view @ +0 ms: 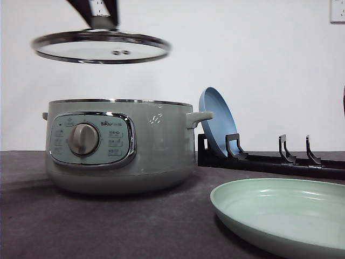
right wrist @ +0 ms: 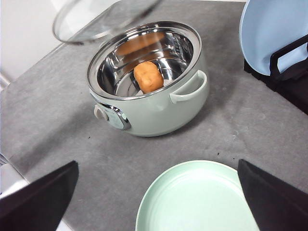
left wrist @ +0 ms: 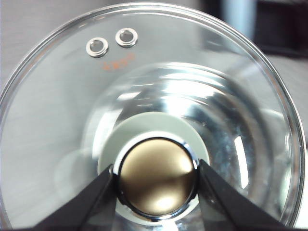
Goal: Transfer potato from steamer to green plate
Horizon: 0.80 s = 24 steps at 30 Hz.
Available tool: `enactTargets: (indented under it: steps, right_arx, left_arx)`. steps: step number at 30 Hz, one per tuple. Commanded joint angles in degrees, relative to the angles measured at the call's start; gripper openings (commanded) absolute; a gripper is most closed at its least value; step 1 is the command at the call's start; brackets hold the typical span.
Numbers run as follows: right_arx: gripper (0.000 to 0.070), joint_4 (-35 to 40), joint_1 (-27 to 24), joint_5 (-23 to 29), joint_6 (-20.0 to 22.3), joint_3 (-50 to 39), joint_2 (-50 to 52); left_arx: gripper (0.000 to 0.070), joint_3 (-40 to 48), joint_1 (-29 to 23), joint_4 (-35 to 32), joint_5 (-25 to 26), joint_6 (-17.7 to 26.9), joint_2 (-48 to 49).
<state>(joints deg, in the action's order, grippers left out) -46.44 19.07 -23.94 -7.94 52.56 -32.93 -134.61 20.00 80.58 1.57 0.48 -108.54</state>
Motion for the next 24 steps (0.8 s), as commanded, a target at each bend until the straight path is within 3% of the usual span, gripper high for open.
enactTargets:
  steps: [1, 15, 24]
  right_arx:
    - [0.0672, 0.3, 0.2, 0.0, -0.4, 0.5, -0.3]
    - [0.0670, -0.5, 0.3, -1.4, -2.2, 0.6, -1.3]
    - [0.0670, -1.6, 2.9, -5.1, -0.3, 9.6, -17.5]
  left_arx:
    - [0.0000, -2.4, -2.1, -1.1, -0.4, 0.5, 0.9]
    - [0.0000, -2.4, -21.8, 0.4, -0.3, 0.5, 1.0]
    - [0.0000, -2.4, -27.7, 0.7, -0.3, 0.6, 1.0]
